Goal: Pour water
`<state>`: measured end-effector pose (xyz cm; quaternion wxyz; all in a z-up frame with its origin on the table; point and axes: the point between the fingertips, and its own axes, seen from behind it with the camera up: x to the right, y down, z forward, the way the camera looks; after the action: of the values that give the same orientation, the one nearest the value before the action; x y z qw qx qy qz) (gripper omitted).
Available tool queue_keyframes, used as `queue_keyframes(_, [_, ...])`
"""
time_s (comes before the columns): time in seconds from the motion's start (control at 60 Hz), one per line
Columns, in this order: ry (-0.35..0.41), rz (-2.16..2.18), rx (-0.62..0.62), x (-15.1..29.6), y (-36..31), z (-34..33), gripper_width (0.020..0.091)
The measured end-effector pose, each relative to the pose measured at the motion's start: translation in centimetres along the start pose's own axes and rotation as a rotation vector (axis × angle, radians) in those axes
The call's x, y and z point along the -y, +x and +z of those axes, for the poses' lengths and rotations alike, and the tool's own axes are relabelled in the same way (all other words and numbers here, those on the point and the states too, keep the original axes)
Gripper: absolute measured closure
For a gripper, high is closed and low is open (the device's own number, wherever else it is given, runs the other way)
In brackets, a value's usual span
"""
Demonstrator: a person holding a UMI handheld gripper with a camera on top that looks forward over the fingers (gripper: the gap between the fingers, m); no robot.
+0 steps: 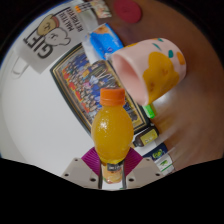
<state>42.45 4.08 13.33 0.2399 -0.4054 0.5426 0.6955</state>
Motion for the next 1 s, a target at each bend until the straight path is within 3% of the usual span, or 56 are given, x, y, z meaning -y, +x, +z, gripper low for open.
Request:
queue_keyframes(0.3, [-0.078,-0.005,-0.075,-0.7,1.6,0.9,0.0844])
queue_keyframes(0.55, [-0.120,-0.621,-0.190,-0.7,-1.6,-0.1,0.0842])
queue_keyframes(0.8, [0.038,-1.487,-0.254,6.9,-11.6,-2.8,0.0843])
queue_keyframes(0.883, [0.129,-1.729,-0.348,10.4,-13.3,-3.8,0.0843])
queue_keyframes(1.0, [0.195,-1.944,-0.490,17.0,-13.4,-5.8,0.0843])
